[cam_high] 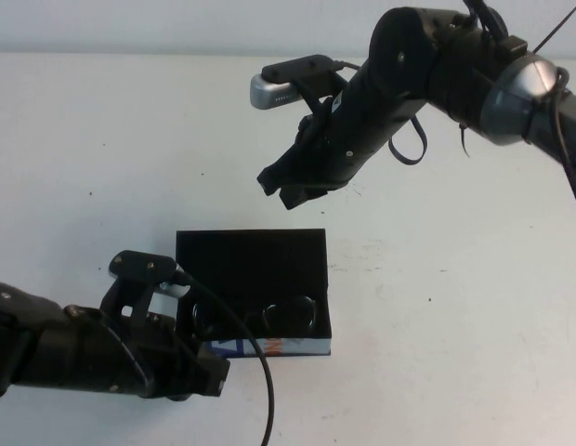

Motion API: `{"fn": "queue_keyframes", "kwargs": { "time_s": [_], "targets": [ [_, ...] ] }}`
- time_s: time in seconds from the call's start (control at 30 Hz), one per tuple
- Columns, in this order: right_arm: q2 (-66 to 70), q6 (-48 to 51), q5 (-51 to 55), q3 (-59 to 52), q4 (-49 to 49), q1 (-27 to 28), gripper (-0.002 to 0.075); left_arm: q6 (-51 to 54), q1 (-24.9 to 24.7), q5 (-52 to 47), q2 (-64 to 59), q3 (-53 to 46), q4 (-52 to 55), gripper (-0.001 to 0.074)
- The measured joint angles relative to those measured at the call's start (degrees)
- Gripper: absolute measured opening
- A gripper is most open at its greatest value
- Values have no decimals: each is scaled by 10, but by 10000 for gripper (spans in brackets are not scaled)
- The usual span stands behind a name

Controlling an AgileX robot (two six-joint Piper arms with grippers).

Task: Return glasses to glasses case
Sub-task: Close the glasses case

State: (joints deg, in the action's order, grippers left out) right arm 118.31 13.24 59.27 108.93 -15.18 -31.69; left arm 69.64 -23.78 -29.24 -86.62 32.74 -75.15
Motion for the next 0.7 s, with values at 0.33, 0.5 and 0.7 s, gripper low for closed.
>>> {"fn": "queue_keyframes", "kwargs": {
  "time_s": [0.33, 0.5, 0.7],
  "targets": [
    [69, 0, -2, 80, -6, 0, -11, 86, 15, 6, -21, 0, -69, -1],
    [115, 0, -6, 122, -6, 0, -11, 89, 15, 7, -21, 0, -71, -1],
    [170, 0, -10, 174, -6, 0, -11, 94, 15, 7, -21, 0, -73, -1]
  ]
}}
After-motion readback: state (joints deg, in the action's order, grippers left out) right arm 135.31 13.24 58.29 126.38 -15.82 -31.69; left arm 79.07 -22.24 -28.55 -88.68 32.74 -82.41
